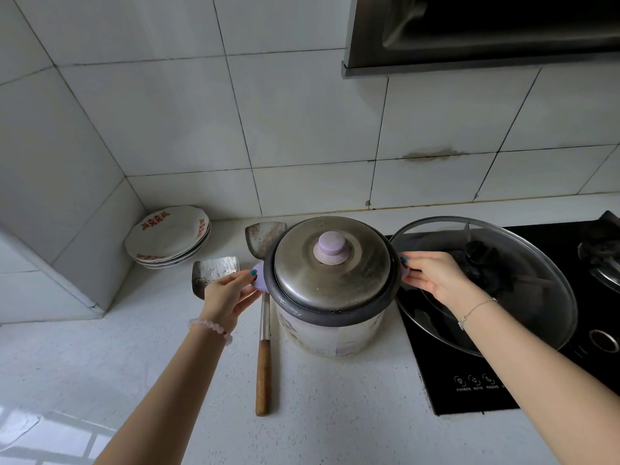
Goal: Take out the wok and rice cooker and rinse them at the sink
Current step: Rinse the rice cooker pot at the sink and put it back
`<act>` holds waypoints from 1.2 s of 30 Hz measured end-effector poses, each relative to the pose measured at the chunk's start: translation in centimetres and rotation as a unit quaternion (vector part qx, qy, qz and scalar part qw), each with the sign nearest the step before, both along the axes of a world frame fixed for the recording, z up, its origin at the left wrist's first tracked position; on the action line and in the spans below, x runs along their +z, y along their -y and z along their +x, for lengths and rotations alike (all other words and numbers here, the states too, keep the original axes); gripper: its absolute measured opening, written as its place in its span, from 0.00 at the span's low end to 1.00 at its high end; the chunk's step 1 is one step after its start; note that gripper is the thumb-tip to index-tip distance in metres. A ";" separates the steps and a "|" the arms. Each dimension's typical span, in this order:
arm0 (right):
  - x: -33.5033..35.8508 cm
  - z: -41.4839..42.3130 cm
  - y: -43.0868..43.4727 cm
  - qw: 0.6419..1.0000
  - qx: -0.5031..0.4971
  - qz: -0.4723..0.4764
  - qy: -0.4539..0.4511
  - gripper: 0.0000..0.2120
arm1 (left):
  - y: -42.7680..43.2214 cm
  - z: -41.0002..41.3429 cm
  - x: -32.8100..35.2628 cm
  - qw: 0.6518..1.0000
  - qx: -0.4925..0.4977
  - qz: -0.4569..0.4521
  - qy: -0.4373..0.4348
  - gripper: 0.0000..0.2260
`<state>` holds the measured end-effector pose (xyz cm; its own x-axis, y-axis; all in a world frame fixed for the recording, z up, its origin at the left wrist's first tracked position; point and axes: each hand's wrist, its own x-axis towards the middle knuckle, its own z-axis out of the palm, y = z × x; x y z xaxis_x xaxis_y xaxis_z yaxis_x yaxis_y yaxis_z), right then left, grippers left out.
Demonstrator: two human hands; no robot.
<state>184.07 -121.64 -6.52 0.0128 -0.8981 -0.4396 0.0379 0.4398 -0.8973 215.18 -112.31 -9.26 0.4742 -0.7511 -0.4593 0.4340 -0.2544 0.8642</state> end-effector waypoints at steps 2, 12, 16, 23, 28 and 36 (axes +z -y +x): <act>0.1 0.1 0.1 1.000 -0.002 0.000 -0.008 0.16 | 0.0 -0.2 0.1 1.000 0.010 0.003 0.007 0.01; 0.6 0.6 0.1 1.000 -0.013 0.020 -0.017 0.17 | 0.2 -0.1 0.4 1.000 0.019 -0.007 -0.005 0.01; 0.8 1.1 0.3 0.999 -0.023 0.016 -0.018 0.16 | 0.7 -0.1 0.5 1.000 0.026 0.000 0.006 0.03; 0.5 1.2 0.2 0.999 -0.031 0.017 -0.009 0.17 | 0.5 0.1 0.7 0.999 0.020 -0.005 -0.044 0.05; 0.3 1.1 0.2 0.999 -0.033 0.014 0.000 0.17 | 0.1 -0.1 1.0 0.998 0.025 0.000 -0.054 0.02; -0.2 1.0 0.4 0.999 -0.039 0.015 0.014 0.16 | 0.0 -0.6 1.2 0.998 0.034 0.014 -0.048 0.02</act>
